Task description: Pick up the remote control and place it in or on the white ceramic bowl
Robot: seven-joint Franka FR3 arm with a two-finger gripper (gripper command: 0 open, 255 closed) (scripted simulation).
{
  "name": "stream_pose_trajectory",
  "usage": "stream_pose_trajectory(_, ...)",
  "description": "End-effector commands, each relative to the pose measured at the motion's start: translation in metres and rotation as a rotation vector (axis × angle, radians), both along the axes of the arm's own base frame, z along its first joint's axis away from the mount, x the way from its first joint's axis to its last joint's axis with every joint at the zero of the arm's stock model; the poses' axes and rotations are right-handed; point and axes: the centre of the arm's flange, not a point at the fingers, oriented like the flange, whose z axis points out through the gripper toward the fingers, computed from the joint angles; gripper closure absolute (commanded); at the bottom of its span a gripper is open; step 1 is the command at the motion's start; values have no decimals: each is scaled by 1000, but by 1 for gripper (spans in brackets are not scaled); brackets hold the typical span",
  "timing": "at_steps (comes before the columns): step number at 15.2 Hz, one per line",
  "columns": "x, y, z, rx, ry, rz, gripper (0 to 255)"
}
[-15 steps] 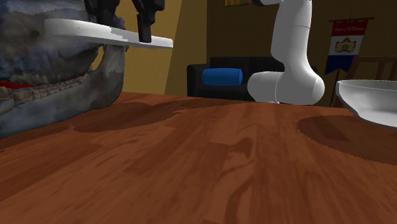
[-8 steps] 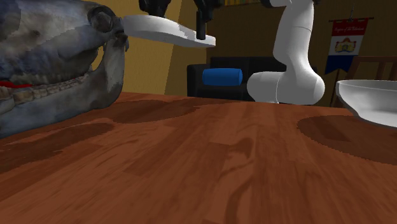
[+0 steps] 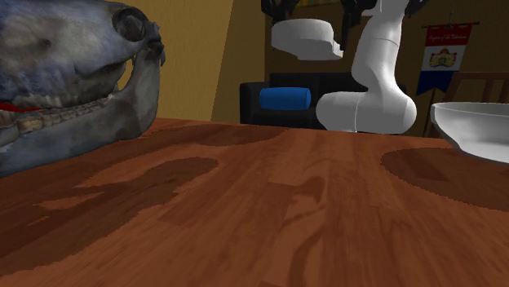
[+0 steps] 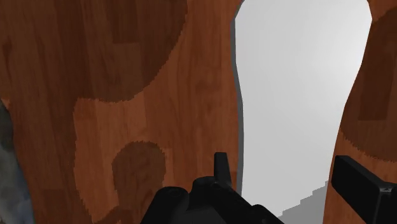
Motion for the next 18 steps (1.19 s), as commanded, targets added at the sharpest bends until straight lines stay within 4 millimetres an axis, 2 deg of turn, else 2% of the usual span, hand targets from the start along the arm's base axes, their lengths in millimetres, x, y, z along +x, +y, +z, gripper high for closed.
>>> stream_pose_trajectory(1,-18,19,-1,0,0,-1,255)
stream_pose_trajectory(18,-181,173,1,0,0,-1,255)
